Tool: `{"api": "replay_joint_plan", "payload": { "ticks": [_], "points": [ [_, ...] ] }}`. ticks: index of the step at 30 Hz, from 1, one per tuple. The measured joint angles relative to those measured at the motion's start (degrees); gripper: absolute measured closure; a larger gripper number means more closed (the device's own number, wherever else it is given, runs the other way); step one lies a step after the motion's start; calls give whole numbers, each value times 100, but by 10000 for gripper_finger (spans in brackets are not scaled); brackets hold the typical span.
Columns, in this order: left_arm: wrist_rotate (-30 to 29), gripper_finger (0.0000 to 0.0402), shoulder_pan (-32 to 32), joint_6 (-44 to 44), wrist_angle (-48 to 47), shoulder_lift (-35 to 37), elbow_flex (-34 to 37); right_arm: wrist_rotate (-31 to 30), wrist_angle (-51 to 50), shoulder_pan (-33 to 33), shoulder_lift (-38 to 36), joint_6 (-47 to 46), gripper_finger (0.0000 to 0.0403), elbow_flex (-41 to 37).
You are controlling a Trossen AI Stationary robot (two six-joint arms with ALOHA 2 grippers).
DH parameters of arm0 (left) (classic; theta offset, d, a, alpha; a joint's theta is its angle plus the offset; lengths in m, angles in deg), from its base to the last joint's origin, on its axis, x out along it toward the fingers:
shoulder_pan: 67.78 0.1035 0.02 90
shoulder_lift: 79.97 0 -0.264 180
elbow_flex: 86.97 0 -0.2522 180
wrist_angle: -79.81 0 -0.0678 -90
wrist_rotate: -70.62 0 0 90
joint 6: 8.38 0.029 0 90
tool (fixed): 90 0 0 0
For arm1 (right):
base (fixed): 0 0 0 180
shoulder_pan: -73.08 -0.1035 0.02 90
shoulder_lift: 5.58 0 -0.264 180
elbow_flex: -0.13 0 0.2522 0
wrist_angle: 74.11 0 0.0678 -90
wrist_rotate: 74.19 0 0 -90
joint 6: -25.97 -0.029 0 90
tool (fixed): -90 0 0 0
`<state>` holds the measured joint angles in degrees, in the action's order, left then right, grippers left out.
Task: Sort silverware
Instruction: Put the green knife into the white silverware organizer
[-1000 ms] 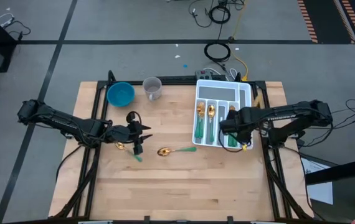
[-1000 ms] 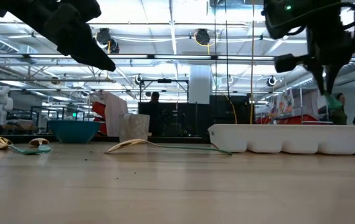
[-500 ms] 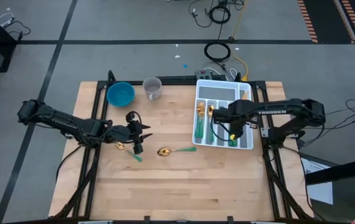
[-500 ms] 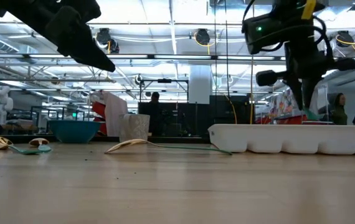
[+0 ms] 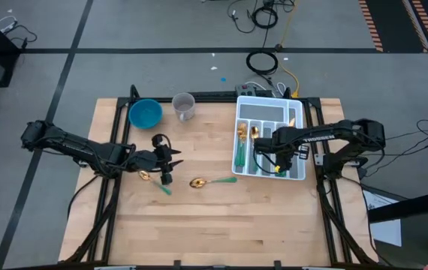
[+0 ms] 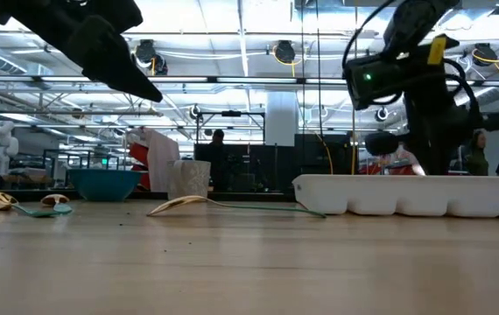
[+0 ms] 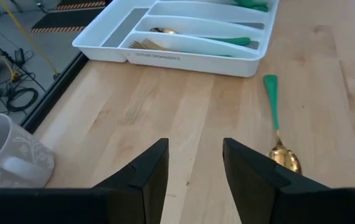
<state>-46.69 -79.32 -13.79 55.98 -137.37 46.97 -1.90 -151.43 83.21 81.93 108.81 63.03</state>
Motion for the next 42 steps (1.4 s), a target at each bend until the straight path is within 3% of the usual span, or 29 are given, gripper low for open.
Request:
{"api": "replay_joint_plan", "payload": {
  "ticks": [14,20,42],
  "points": [
    [-7,242,327,17,4,0,0,-189,1068,4,-2,819,402,-325],
    [-4,242,325,15,5,0,0,305,1143,37,-17,666,403,-318],
    [0,242,323,-2,4,-1,0,1066,1274,340,-9,366,403,-329]
  ]
}}
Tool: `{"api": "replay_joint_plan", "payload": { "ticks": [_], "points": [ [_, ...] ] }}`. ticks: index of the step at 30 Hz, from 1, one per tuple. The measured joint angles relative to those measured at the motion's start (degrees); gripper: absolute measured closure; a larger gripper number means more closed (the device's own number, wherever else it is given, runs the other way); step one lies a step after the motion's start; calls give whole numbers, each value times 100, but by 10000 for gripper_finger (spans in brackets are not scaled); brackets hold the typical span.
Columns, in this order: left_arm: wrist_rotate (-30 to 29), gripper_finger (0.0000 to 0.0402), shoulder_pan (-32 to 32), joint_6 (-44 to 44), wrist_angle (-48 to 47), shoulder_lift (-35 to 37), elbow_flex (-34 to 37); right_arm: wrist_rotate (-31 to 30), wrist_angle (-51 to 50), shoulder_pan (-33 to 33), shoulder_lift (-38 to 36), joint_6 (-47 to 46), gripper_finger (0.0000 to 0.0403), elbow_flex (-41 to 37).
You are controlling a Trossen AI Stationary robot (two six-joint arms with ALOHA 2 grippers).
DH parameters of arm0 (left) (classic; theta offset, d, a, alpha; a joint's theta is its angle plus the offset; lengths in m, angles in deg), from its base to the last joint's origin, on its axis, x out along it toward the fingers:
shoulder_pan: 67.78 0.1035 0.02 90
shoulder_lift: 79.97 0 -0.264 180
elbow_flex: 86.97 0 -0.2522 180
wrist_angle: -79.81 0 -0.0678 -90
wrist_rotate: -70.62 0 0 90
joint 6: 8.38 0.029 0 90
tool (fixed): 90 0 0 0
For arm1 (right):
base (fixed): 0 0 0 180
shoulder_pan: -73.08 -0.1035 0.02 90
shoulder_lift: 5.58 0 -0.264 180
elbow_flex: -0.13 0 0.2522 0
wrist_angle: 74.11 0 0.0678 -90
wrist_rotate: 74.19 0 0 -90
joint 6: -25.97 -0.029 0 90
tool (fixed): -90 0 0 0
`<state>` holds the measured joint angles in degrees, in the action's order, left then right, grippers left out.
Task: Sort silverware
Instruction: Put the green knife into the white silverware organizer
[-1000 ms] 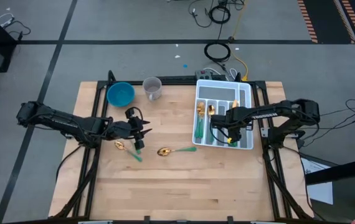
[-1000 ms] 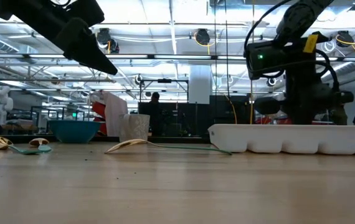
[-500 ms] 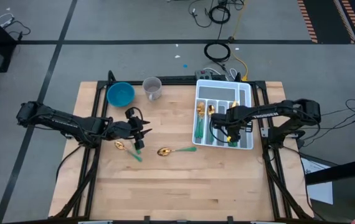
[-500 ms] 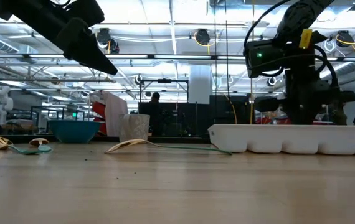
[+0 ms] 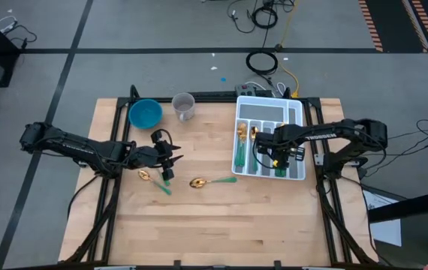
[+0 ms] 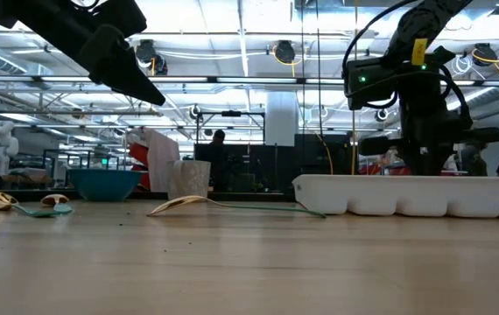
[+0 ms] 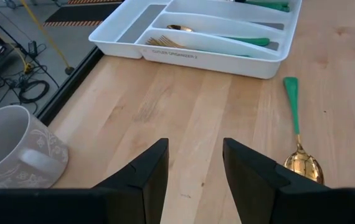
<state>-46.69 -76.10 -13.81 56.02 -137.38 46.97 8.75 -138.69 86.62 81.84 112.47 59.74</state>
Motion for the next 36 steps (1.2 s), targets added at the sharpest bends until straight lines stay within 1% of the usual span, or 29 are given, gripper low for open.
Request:
{"api": "replay_joint_plan", "payload": {
  "ticks": [3,8,13,19,26,36],
  "points": [
    [0,242,0,2,1,1,0,34,5,67,2,19,403,0],
    [0,242,0,-5,0,1,0,403,207,158,21,40,403,-27],
    [4,242,4,0,0,-1,2,413,204,218,17,-189,402,-9],
    [28,242,11,7,10,1,2,357,202,223,15,-781,396,-11],
    [31,242,11,20,7,1,2,217,122,217,11,-1287,367,-4],
    [45,242,11,28,4,1,2,127,34,221,11,-1915,302,-11]
  ]
}}
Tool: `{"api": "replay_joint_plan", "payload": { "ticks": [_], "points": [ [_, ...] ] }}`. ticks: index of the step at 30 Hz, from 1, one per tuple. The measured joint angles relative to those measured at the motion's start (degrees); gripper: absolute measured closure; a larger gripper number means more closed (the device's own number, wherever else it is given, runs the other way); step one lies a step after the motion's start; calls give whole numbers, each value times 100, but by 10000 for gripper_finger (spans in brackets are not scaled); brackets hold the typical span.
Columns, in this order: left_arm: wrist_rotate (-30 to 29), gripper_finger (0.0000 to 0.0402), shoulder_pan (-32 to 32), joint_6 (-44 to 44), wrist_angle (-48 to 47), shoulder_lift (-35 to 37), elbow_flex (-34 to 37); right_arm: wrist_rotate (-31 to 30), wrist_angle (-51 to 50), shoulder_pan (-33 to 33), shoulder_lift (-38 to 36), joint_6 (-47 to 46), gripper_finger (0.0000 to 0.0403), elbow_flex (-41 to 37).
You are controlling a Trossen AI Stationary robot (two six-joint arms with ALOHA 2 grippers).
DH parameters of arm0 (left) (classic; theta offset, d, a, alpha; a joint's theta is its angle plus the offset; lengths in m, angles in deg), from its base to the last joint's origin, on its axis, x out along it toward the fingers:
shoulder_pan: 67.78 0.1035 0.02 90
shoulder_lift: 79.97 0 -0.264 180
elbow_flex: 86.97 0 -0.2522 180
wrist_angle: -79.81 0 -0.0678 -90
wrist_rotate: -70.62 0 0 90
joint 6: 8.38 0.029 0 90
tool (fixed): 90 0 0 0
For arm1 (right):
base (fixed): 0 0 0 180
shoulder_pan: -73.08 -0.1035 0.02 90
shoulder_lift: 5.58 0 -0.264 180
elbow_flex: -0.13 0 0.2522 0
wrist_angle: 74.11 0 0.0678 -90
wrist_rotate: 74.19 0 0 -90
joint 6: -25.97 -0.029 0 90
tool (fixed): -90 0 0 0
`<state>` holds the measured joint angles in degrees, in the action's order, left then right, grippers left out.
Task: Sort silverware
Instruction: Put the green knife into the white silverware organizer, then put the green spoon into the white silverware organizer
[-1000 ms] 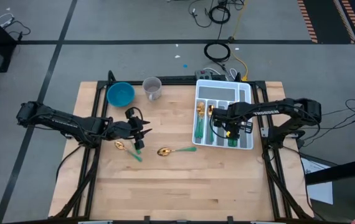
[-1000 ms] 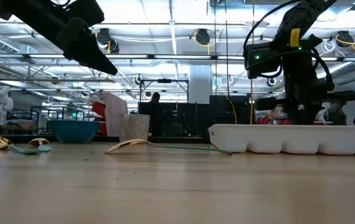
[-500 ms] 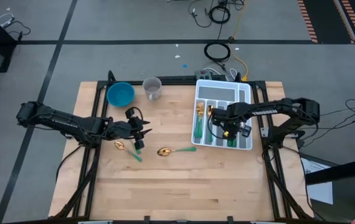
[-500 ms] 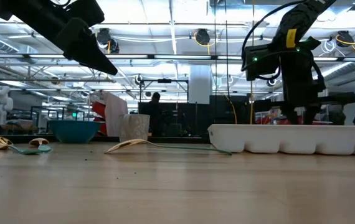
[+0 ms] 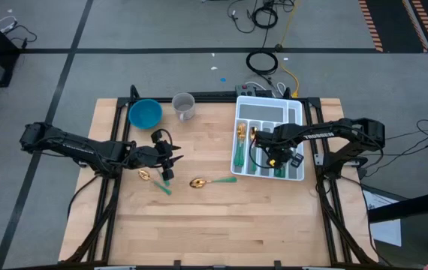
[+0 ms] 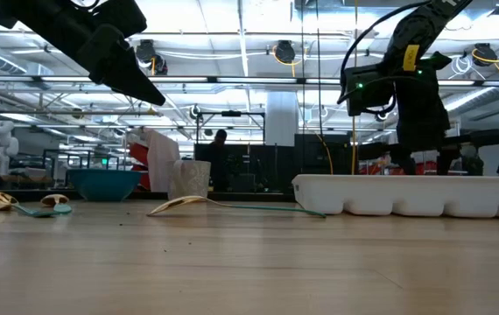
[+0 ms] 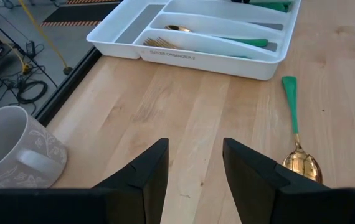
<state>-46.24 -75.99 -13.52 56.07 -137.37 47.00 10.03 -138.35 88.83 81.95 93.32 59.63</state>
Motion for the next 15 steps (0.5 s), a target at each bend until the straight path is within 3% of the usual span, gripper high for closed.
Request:
{"api": "replay_joint_plan", "payload": {
  "ticks": [15],
  "points": [
    [7,242,0,0,-6,0,0,-50,-653,-13,-416,-820,280,1176]
  ]
}}
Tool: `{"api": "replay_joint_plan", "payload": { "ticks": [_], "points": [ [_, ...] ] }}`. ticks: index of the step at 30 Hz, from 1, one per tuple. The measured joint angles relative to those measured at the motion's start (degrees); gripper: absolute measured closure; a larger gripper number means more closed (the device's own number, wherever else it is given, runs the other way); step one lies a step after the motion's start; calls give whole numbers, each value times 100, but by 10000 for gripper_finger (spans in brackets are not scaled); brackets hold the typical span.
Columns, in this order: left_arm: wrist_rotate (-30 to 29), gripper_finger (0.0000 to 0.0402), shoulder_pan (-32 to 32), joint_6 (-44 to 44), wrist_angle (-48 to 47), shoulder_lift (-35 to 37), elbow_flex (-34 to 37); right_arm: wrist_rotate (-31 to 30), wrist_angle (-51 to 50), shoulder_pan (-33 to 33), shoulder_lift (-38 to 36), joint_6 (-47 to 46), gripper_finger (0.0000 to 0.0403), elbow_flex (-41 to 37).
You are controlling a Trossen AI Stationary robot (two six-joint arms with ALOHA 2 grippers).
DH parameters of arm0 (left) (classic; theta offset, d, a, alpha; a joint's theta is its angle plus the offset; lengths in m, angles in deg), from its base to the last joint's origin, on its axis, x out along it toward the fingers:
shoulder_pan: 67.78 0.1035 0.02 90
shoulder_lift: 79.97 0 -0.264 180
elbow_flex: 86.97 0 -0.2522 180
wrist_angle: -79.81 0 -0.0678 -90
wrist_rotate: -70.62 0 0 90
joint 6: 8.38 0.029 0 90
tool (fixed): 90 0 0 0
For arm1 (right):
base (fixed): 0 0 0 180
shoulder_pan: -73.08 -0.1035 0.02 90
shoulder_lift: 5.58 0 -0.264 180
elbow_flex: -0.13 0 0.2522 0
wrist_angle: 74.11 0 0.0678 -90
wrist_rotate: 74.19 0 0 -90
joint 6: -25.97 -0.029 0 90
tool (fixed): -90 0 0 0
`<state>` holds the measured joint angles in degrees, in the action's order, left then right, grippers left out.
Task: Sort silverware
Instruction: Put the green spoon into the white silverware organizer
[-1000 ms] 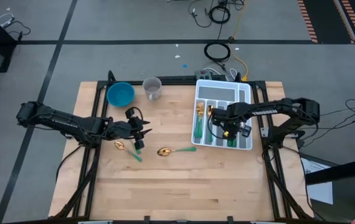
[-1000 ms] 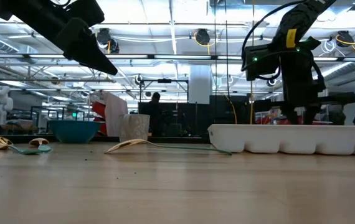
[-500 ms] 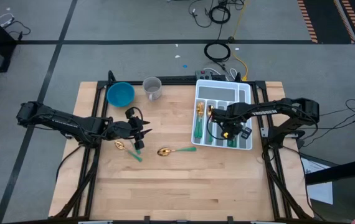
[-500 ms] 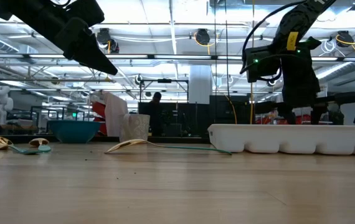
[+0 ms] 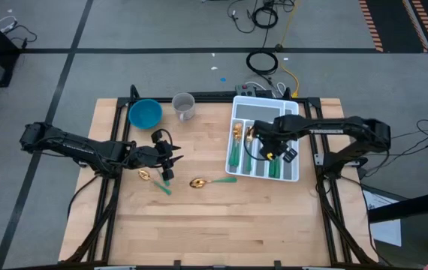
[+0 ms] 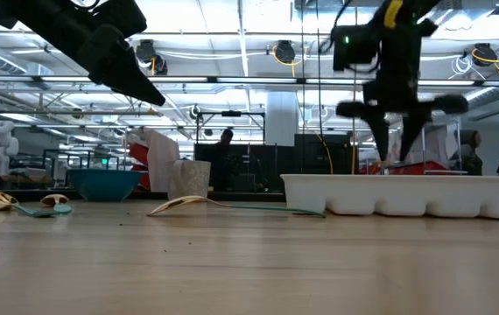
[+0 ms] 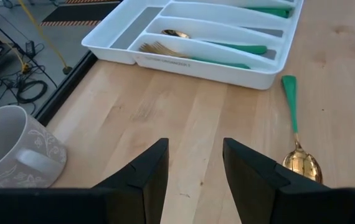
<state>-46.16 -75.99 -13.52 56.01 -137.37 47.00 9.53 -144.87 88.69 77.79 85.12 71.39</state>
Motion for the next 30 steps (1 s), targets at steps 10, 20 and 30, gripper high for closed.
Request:
{"api": "replay_joint_plan", "payload": {
  "ticks": [10,20,30],
  "points": [
    [676,242,-2,-51,111,0,0,177,-54,-173,-610,-3234,280,1348],
    [866,242,-7,-205,-31,0,0,824,2191,-1231,191,-4760,280,1434],
    [916,242,-7,-512,-603,-2,0,788,3847,-1862,1536,-5283,280,1546]
  ]
}}
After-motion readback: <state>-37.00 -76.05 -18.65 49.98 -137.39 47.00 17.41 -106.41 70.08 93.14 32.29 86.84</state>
